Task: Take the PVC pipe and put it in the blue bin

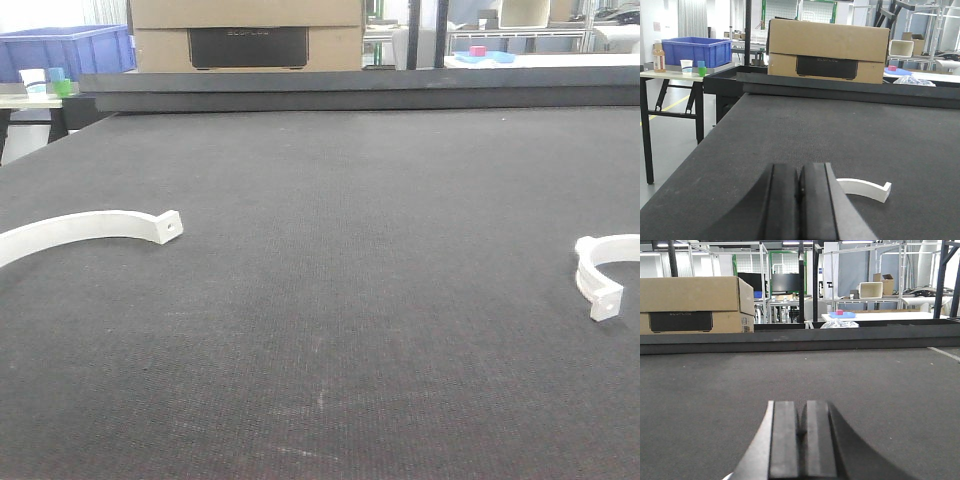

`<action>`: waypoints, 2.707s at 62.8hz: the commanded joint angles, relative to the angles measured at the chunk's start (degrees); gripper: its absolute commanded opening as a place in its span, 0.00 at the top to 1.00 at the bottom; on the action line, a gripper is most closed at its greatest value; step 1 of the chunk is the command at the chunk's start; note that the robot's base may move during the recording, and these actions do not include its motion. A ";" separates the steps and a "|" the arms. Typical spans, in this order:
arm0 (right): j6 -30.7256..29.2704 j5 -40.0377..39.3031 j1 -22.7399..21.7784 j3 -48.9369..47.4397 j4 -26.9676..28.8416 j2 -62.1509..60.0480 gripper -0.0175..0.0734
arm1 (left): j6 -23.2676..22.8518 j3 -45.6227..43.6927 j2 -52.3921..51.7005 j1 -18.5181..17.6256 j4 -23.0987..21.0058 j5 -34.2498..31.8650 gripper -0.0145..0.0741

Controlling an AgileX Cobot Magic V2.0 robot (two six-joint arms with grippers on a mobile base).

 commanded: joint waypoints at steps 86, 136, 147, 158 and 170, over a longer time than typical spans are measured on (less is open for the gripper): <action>-0.02 -11.44 0.06 -0.03 -0.15 -0.17 0.99 | -0.08 -0.12 -0.29 0.25 0.40 -1.45 0.96; -0.02 -20.94 0.06 -16.06 -0.15 1.42 0.99 | 0.03 -24.20 2.86 0.25 6.17 2.62 0.96; -0.02 -19.30 0.06 -21.54 -0.15 6.55 0.99 | 0.03 -35.62 10.56 0.25 6.17 10.94 0.96; -0.02 -8.93 0.06 -29.25 -0.15 11.66 0.99 | 0.03 -46.25 18.26 0.25 6.17 18.58 0.96; -0.02 10.75 0.06 -38.33 -0.15 18.17 0.99 | 0.03 -54.23 27.95 0.25 4.99 29.02 0.96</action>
